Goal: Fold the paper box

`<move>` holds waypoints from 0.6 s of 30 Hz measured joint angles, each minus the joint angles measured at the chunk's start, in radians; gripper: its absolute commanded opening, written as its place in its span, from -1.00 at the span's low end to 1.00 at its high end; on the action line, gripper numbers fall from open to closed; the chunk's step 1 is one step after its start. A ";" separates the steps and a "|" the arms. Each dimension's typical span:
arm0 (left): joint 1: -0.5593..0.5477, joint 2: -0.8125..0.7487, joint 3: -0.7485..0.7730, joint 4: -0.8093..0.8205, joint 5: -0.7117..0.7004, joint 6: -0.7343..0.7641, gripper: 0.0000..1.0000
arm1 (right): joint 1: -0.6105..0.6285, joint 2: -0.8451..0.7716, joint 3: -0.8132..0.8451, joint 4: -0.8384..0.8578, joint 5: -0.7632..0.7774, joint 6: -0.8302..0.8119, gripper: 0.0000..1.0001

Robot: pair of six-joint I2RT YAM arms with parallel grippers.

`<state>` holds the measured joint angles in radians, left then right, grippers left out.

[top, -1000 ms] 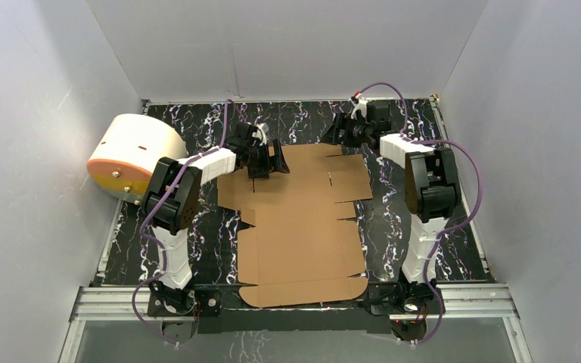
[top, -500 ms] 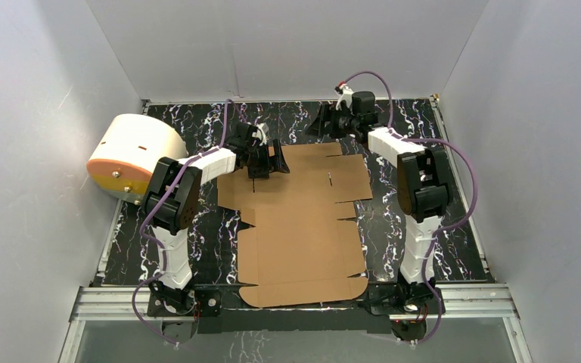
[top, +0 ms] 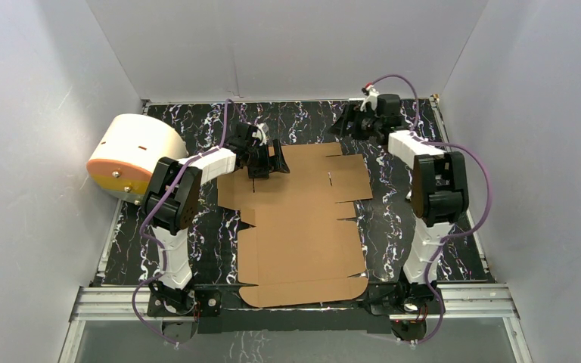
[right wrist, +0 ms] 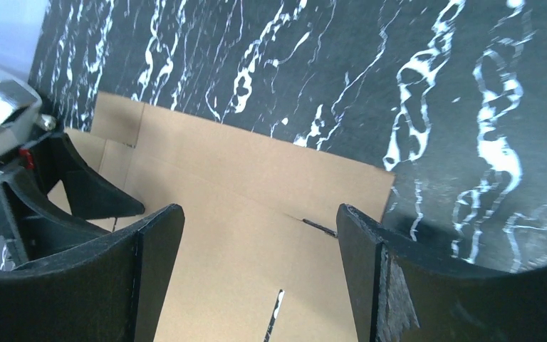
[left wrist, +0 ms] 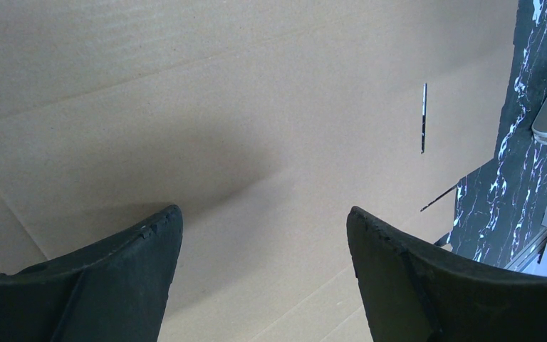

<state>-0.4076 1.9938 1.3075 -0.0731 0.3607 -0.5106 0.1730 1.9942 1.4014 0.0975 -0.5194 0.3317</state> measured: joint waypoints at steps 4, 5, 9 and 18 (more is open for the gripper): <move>0.000 0.000 0.000 0.000 -0.002 0.000 0.67 | -0.038 -0.058 -0.010 0.002 0.001 0.002 0.75; 0.000 0.000 0.000 -0.001 -0.002 0.000 0.67 | -0.041 -0.068 -0.010 0.004 0.000 0.002 0.75; 0.000 0.000 0.000 0.000 -0.004 -0.003 0.67 | -0.036 -0.081 -0.010 0.010 0.000 0.002 0.75; 0.000 0.000 0.001 -0.002 -0.005 -0.006 0.68 | -0.001 -0.077 -0.042 0.010 -0.001 0.002 0.75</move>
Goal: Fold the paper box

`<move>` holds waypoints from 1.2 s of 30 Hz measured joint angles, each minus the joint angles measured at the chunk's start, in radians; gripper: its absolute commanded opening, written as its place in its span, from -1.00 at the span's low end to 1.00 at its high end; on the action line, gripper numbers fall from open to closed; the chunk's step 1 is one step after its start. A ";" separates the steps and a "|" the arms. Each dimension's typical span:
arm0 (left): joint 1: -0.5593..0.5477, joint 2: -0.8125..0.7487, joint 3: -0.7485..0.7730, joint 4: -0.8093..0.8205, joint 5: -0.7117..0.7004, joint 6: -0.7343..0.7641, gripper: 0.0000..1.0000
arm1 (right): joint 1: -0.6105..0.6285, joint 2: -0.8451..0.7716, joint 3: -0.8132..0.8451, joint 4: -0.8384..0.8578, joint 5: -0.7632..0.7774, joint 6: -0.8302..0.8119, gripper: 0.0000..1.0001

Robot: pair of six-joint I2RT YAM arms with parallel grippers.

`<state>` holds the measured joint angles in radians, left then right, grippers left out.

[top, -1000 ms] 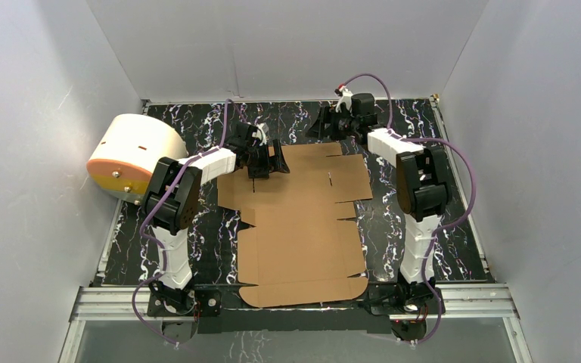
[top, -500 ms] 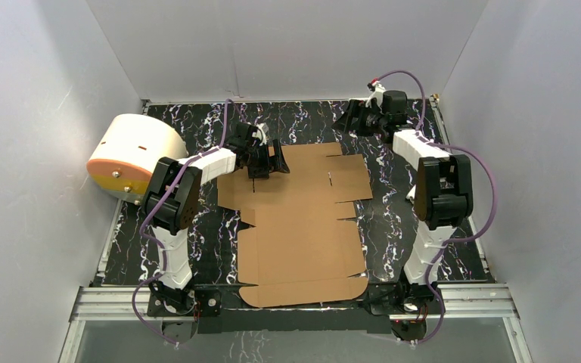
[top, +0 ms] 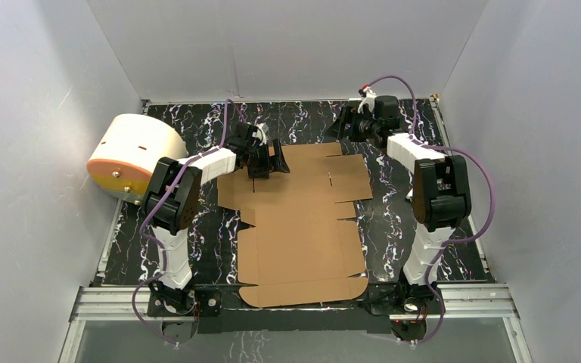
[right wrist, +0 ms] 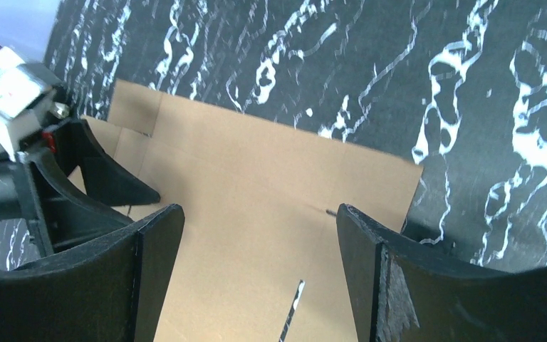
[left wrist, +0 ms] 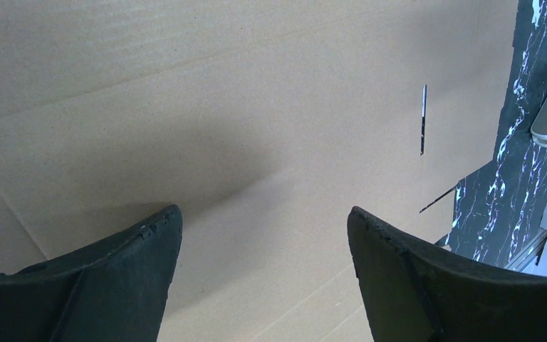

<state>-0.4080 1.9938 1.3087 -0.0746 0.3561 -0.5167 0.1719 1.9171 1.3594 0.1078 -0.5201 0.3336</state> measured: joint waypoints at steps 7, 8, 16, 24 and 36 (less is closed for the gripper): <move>0.000 -0.001 0.000 0.001 0.000 -0.007 0.70 | -0.016 -0.007 -0.106 -0.005 0.000 0.001 0.75; 0.000 -0.001 0.000 0.000 0.000 -0.008 0.70 | -0.024 -0.009 -0.117 -0.006 0.000 0.000 0.75; 0.000 -0.007 0.000 -0.001 -0.002 -0.021 0.72 | -0.145 -0.052 -0.215 0.002 0.000 0.000 0.75; -0.002 -0.011 0.000 -0.006 -0.001 -0.034 0.74 | -0.243 -0.060 -0.285 -0.007 0.012 0.001 0.75; 0.002 -0.027 0.013 -0.032 0.000 -0.037 0.75 | -0.220 -0.058 -0.256 -0.004 0.011 0.001 0.75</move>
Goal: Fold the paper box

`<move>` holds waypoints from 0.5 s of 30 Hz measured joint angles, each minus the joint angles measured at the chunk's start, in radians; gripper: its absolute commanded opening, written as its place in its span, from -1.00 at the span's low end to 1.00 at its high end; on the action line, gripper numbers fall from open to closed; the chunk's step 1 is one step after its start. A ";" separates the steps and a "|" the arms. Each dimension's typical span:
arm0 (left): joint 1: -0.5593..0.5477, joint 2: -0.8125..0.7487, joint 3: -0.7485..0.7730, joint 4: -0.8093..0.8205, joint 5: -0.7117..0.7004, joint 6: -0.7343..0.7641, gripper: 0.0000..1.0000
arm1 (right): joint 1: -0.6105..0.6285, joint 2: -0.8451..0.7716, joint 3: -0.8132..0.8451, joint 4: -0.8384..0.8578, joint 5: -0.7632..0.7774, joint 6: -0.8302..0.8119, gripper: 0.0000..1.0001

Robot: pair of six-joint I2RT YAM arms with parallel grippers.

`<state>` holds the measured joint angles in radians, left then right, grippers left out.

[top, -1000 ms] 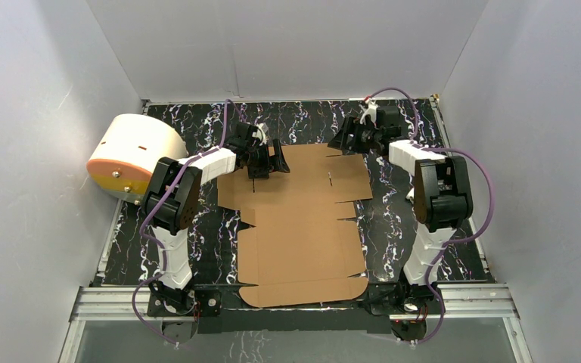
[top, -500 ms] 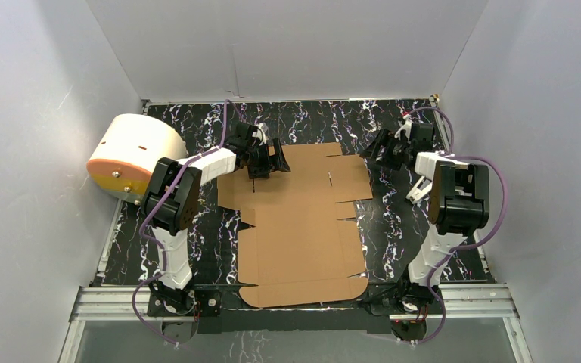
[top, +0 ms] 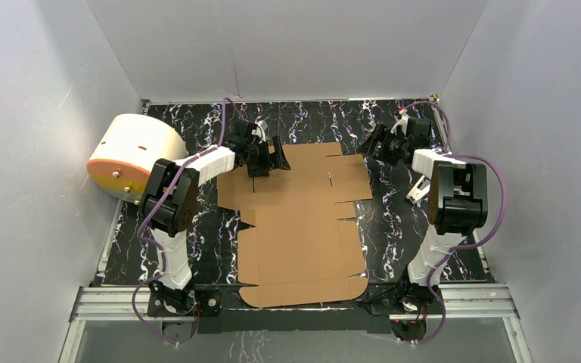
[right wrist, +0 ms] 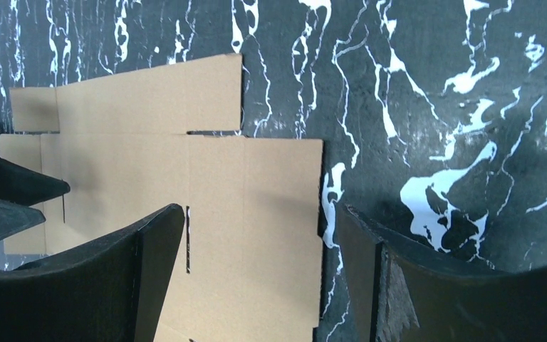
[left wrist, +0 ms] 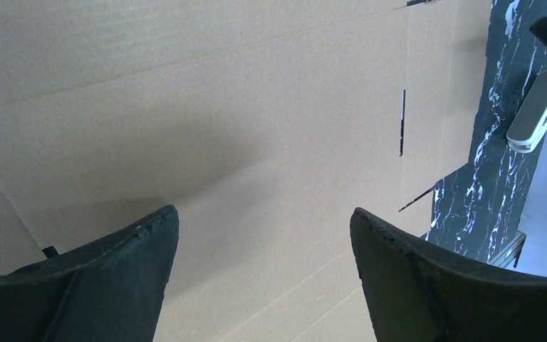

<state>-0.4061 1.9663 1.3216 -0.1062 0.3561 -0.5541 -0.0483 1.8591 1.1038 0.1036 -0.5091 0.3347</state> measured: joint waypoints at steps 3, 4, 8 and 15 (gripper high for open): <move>0.008 -0.009 0.002 -0.003 0.001 0.000 0.75 | 0.007 0.000 0.018 0.001 0.000 0.000 0.75; 0.013 -0.015 0.002 -0.006 0.003 0.000 0.75 | 0.010 0.001 0.023 0.001 0.000 0.000 0.75; 0.045 -0.043 0.002 -0.007 0.003 -0.002 0.76 | 0.018 0.001 0.038 0.003 0.000 0.000 0.75; 0.116 -0.126 -0.006 -0.022 -0.002 -0.005 0.78 | 0.027 0.001 0.039 0.002 -0.002 0.000 0.75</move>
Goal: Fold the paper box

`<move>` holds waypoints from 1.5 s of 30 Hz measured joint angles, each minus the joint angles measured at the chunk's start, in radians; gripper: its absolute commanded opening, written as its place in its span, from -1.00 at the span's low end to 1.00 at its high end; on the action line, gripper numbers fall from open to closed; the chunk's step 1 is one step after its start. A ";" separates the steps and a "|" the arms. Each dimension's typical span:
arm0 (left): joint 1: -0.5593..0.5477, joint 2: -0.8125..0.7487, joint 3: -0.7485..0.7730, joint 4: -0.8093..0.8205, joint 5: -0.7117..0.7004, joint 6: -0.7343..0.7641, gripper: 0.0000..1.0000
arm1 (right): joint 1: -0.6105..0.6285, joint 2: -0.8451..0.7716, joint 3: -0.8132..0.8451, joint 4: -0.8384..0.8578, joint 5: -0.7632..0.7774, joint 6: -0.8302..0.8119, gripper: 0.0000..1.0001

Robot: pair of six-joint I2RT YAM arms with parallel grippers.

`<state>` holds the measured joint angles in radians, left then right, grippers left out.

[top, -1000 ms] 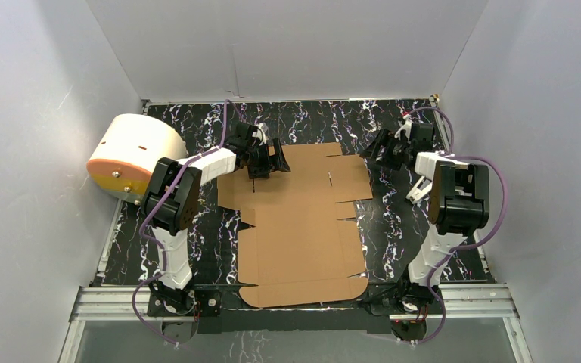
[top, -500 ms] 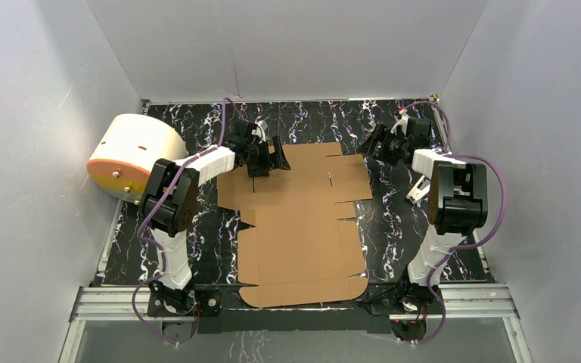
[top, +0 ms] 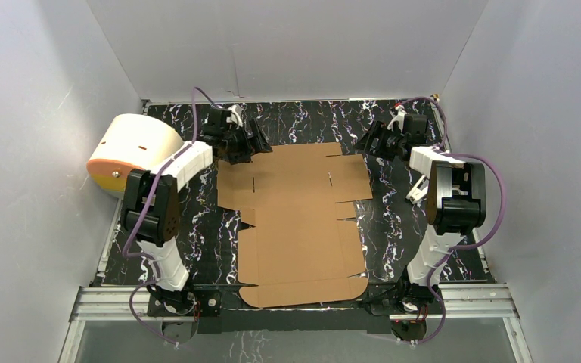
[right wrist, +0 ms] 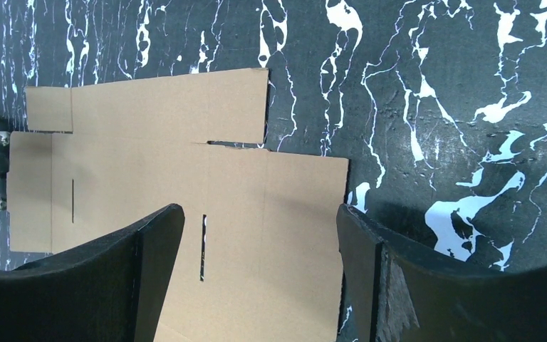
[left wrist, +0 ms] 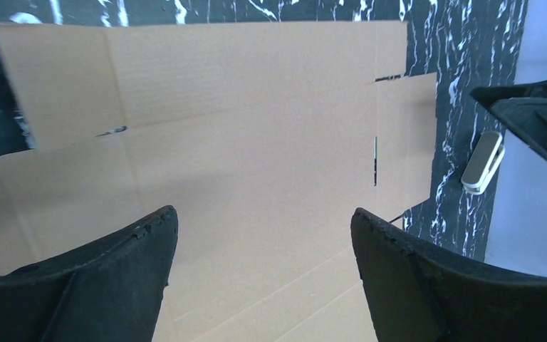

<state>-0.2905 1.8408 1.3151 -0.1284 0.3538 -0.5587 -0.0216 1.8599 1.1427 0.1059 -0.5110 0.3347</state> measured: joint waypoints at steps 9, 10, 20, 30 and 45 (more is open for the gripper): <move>0.092 -0.153 -0.073 -0.033 -0.021 0.004 0.81 | 0.008 -0.001 0.000 0.000 -0.001 0.000 0.75; 0.101 -0.169 -0.083 -0.037 -0.024 0.006 0.82 | 0.009 -0.002 0.000 0.000 -0.001 0.000 0.75; 0.154 -0.399 -0.161 -0.090 -0.130 0.053 0.88 | 0.010 -0.062 -0.016 -0.001 -0.001 0.000 0.75; 0.154 -0.577 -0.268 -0.109 -0.233 0.110 0.89 | 0.011 -0.150 -0.071 -0.002 -0.001 0.000 0.75; 0.157 -0.724 -0.430 -0.089 -0.290 0.150 0.89 | 0.011 -0.336 -0.238 0.001 -0.001 0.000 0.75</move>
<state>-0.1337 1.1168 0.8848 -0.2173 0.0635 -0.4091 -0.0109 1.5234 0.9043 0.1070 -0.5121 0.3344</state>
